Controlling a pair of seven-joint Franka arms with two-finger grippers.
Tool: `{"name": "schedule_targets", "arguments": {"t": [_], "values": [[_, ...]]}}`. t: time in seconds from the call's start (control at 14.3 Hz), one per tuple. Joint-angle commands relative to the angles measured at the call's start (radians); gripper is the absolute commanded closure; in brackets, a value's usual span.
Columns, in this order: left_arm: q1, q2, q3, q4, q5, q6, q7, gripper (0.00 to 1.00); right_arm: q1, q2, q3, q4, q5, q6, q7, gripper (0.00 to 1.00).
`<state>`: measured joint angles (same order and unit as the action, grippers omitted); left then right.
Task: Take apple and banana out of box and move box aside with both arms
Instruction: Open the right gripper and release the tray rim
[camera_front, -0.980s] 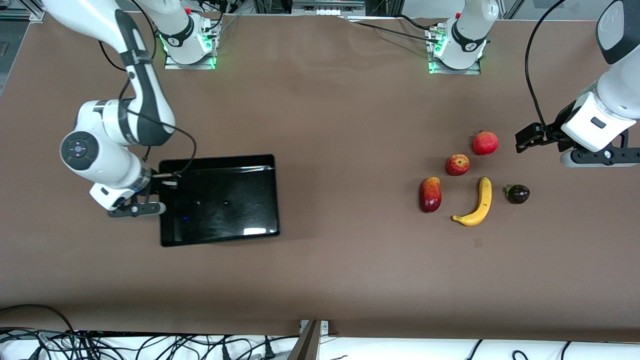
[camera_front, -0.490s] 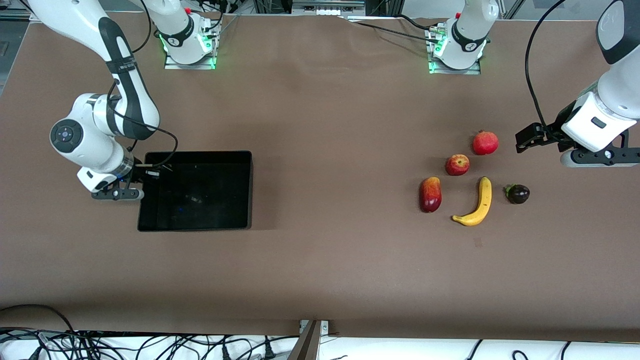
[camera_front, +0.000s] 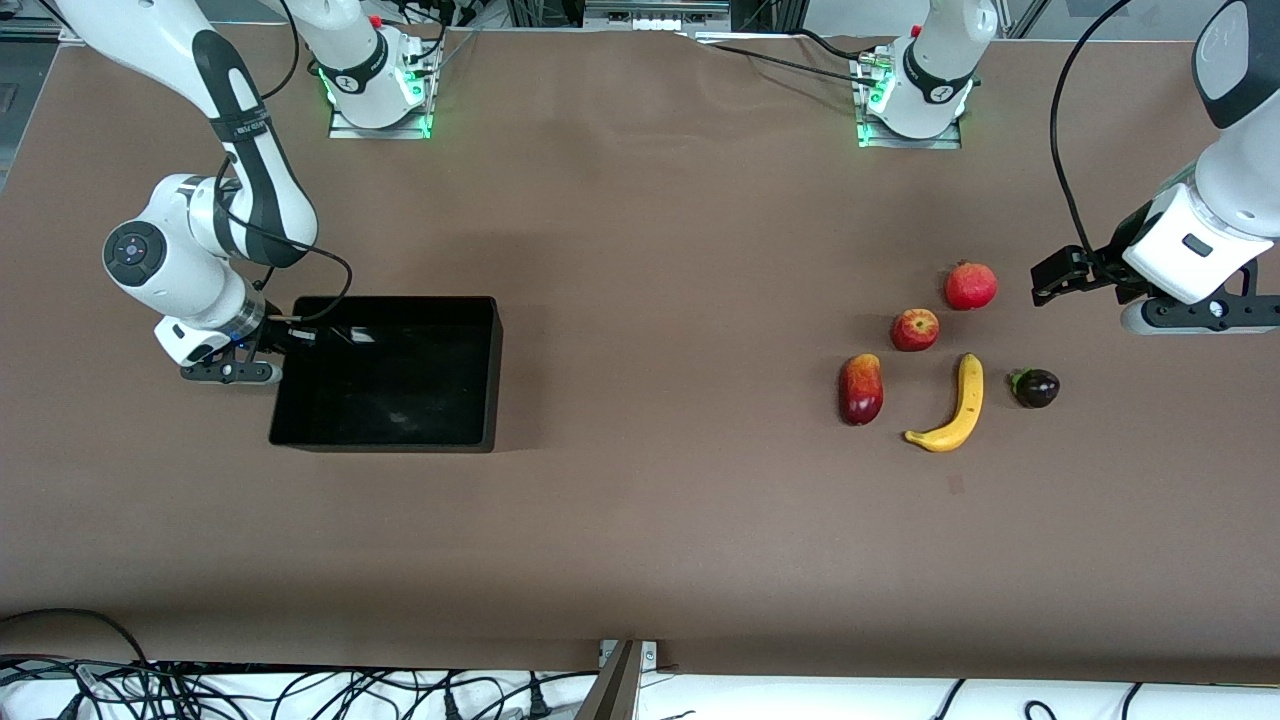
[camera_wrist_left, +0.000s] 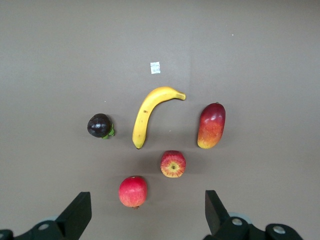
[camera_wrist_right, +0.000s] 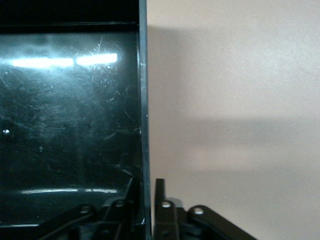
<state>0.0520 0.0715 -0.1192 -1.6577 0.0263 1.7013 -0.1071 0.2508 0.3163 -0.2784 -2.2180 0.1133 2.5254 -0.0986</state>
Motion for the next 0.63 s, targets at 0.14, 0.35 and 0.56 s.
{"name": "schedule_targets", "arguments": {"t": [0.14,0.35,0.56], "values": [[0.002,0.010,0.000,0.024,-0.009,-0.008,0.010,0.00,-0.008,-0.072,0.031,0.078,0.000,-0.113,-0.007,0.00],[0.002,0.010,0.000,0.024,-0.009,-0.008,0.007,0.00,0.007,-0.080,0.039,0.277,-0.006,-0.388,0.033,0.00],[0.003,0.010,0.000,0.024,-0.011,-0.008,0.006,0.00,0.022,-0.106,0.038,0.452,-0.011,-0.623,0.051,0.00]]}}
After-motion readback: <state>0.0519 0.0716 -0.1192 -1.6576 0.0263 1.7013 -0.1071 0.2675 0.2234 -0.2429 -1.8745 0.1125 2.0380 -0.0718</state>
